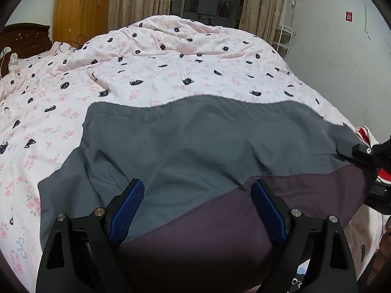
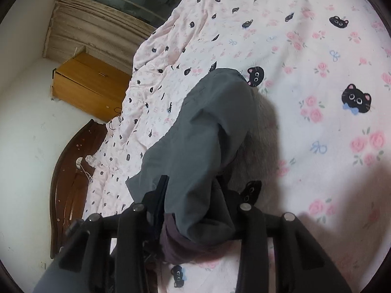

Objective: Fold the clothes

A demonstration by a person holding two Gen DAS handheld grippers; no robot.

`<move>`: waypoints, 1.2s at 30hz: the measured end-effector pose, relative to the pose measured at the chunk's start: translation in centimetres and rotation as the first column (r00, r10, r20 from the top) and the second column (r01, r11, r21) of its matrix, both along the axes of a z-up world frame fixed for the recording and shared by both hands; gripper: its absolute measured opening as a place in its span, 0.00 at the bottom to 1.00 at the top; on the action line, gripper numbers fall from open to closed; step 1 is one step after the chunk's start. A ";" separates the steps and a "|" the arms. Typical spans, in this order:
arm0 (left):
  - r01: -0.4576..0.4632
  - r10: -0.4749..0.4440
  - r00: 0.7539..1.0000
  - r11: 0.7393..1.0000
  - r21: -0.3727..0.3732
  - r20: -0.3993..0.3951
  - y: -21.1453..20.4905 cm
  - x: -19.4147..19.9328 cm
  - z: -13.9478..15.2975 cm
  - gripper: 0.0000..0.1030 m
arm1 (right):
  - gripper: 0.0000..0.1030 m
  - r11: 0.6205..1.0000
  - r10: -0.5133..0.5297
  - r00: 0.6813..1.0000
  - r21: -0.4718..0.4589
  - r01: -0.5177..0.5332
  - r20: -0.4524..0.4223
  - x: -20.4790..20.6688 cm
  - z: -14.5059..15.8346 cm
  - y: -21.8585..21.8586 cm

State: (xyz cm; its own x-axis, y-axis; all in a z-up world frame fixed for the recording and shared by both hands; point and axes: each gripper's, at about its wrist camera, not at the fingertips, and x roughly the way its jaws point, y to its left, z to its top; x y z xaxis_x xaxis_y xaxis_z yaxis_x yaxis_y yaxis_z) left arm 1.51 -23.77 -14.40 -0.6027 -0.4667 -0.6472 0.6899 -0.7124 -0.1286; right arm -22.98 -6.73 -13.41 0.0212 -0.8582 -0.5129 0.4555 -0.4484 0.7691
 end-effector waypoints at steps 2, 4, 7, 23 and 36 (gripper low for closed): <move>-0.011 0.010 1.000 1.000 -0.019 -0.027 0.0 0.2 0.8 0.85 | 0.36 1.000 -0.004 1.000 0.001 0.004 -0.003 -0.1 0.0 0.1; -0.023 0.022 0.999 0.999 -0.029 -0.047 -0.2 0.2 1.4 0.85 | 0.36 1.000 -0.004 1.000 -0.005 0.004 0.001 -0.2 0.0 0.2; -0.035 0.032 0.998 0.999 -0.038 -0.060 -0.8 -0.1 1.9 0.85 | 0.36 1.000 0.002 1.000 -0.008 -0.002 -0.002 -0.3 0.1 0.1; -0.027 0.027 0.999 0.999 0.022 0.027 -0.5 -0.3 1.3 0.86 | 0.36 0.998 0.059 0.979 0.039 -0.052 -0.193 1.9 3.9 -1.9; 0.054 -0.052 0.997 0.998 -0.038 0.059 1.3 0.9 0.8 0.86 | 0.33 0.986 0.145 0.913 0.127 -0.103 -0.382 6.1 6.4 -4.5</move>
State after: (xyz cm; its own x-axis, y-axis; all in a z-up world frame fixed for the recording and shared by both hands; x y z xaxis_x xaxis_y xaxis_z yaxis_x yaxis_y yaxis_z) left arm 2.44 -22.47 -13.56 -0.5895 -0.4610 -0.6633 0.6564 -0.7519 -0.0608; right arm -16.89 -11.24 -6.99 -0.0948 -0.8041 -0.5869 0.7658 -0.4356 0.4731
